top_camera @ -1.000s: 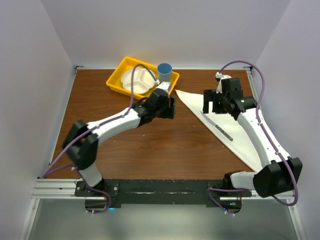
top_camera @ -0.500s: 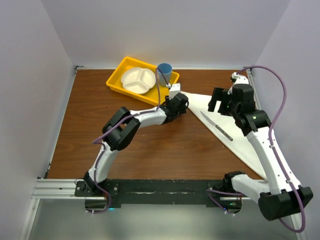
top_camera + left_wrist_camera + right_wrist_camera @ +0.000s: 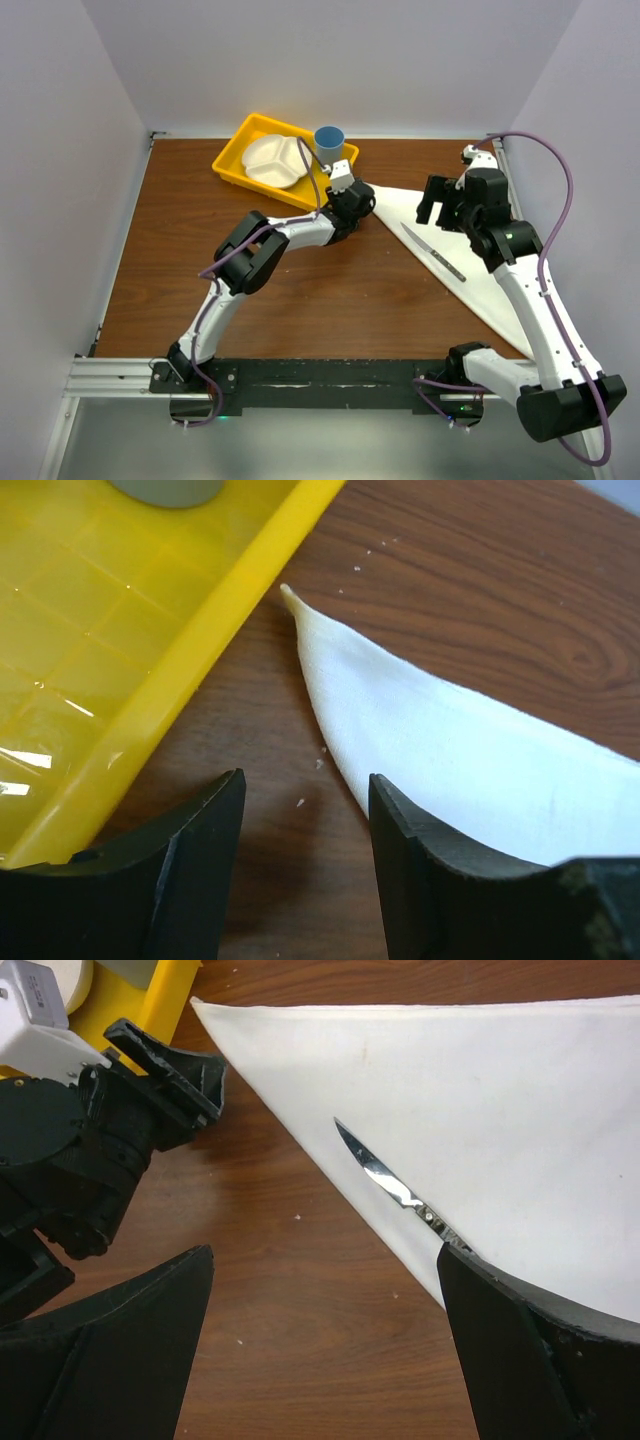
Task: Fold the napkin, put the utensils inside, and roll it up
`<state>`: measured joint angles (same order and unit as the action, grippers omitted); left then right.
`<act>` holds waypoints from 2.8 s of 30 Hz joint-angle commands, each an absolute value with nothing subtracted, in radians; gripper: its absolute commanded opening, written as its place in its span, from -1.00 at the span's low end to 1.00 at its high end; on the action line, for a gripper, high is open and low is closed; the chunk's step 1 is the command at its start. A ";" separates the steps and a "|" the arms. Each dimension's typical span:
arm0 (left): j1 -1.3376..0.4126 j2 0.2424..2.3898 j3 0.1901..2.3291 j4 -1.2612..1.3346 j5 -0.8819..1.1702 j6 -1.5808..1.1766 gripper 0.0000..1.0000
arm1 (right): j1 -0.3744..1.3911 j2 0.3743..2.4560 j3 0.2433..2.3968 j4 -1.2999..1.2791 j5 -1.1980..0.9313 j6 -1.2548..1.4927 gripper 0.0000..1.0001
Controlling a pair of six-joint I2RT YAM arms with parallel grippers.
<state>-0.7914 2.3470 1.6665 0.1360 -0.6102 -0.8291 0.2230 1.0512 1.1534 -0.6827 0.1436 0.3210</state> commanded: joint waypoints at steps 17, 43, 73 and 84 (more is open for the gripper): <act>-0.719 2.510 1.832 0.201 -0.572 -0.953 -0.34 | 0.242 0.994 1.181 -0.692 0.175 0.285 0.97; -0.902 2.284 1.692 0.382 -0.238 -0.652 -0.85 | 0.242 0.948 1.155 -0.684 0.179 0.282 0.96; -0.977 2.353 1.782 0.273 0.221 -0.491 -0.72 | 0.244 0.931 1.115 -0.669 0.181 0.275 0.96; -0.996 2.391 1.793 0.278 0.238 -0.506 -0.67 | 0.242 0.925 1.111 -0.672 0.184 0.276 0.96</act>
